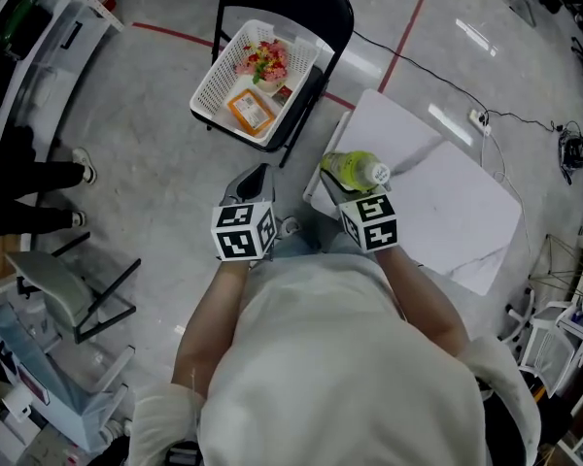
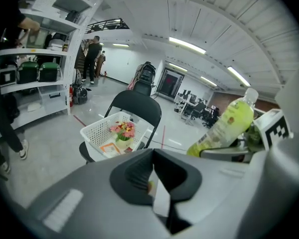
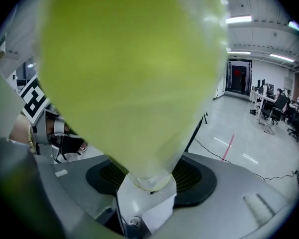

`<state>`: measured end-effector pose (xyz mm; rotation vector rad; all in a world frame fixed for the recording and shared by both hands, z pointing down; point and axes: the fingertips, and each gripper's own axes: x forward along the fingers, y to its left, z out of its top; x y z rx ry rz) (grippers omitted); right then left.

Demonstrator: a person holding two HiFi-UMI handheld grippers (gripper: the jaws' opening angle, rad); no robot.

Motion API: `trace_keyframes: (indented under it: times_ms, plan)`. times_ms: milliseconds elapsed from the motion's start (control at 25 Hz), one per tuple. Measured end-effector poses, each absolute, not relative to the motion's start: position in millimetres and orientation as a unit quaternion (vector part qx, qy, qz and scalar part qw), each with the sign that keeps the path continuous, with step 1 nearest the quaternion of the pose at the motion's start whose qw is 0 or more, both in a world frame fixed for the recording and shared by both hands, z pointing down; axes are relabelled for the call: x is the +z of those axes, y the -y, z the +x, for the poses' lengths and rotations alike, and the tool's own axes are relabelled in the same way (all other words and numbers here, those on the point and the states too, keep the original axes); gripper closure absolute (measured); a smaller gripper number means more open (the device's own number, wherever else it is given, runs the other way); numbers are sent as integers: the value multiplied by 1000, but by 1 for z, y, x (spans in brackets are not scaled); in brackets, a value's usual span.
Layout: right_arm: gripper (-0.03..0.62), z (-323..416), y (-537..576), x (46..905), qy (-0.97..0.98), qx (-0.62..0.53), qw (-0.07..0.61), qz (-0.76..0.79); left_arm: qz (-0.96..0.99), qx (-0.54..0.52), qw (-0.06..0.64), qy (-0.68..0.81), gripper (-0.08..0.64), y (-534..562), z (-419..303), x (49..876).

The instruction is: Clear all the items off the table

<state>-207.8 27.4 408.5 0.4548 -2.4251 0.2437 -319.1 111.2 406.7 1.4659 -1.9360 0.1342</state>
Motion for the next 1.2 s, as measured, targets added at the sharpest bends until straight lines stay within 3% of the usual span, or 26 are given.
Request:
trace_keyframes:
  times_ms: [680,1200]
  plan:
    - [321,-270,-43,407,936,74,327,108,516,26,359,777,551,-142,-370,410]
    - [321,-368,-8,433,934,70,342,82,517,33,358,777,551,-107,-443,422]
